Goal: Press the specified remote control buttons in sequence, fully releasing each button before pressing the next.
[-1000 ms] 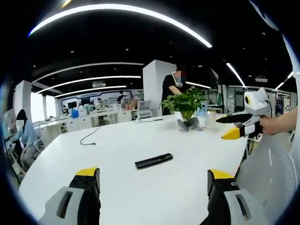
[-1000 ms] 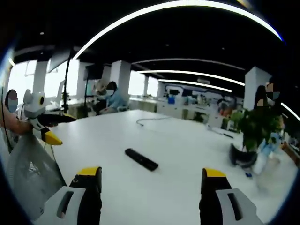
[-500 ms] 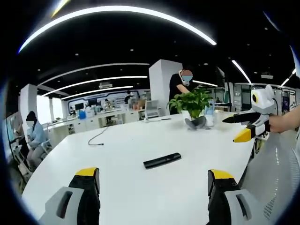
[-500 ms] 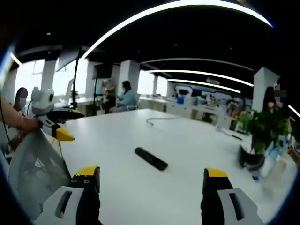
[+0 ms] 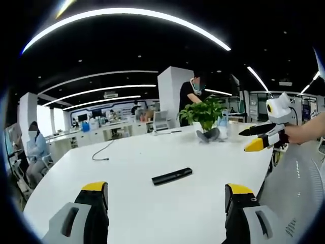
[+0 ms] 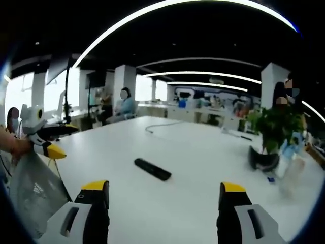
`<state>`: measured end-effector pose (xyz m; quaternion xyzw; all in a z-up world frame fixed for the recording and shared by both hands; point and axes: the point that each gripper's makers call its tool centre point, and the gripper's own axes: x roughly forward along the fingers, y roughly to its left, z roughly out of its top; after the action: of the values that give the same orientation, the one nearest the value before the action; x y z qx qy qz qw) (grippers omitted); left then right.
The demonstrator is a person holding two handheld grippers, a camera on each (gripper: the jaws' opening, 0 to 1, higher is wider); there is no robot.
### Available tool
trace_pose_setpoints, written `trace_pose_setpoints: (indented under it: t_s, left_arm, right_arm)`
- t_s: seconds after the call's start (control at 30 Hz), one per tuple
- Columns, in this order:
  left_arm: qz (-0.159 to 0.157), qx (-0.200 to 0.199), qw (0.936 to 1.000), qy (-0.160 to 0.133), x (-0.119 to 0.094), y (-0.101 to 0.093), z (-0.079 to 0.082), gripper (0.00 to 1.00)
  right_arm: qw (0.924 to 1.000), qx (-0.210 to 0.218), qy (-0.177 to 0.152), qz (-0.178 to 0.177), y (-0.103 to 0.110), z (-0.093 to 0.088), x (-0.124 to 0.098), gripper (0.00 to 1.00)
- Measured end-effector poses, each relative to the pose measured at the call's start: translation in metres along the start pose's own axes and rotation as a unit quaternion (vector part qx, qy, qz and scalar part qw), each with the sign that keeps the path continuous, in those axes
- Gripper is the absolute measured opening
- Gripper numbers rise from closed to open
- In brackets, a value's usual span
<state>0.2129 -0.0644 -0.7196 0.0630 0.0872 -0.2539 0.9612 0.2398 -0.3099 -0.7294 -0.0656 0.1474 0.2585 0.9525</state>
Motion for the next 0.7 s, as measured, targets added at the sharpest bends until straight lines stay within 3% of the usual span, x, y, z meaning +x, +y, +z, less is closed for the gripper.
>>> trace_pose_setpoints:
  t_s: [0.13, 0.33, 0.5, 0.7]
  left_arm:
    - [0.008, 0.008, 0.9997, 0.022, 0.001, 0.002, -0.007, 0.99]
    - [0.001, 0.008, 0.9999, -0.006, -0.002, 0.000, 0.003, 0.99]
    - [0.010, 0.003, 0.9999, -0.007, -0.002, 0.003, 0.003, 0.99]
    - [0.002, 0.003, 1.0000, -0.006, -0.001, 0.001, 0.002, 0.99]
  right_arm:
    - [1.0000, -0.002, -0.004, -0.007, 0.000, 0.003, -0.001, 0.87]
    - [0.9999, -0.011, -0.007, -0.011, 0.003, 0.006, -0.006, 0.85]
    - [0.9997, -0.013, -0.007, -0.018, 0.005, 0.007, -0.007, 0.84]
    - [0.9998, -0.019, 0.001, -0.001, 0.016, 0.006, -0.006, 0.81]
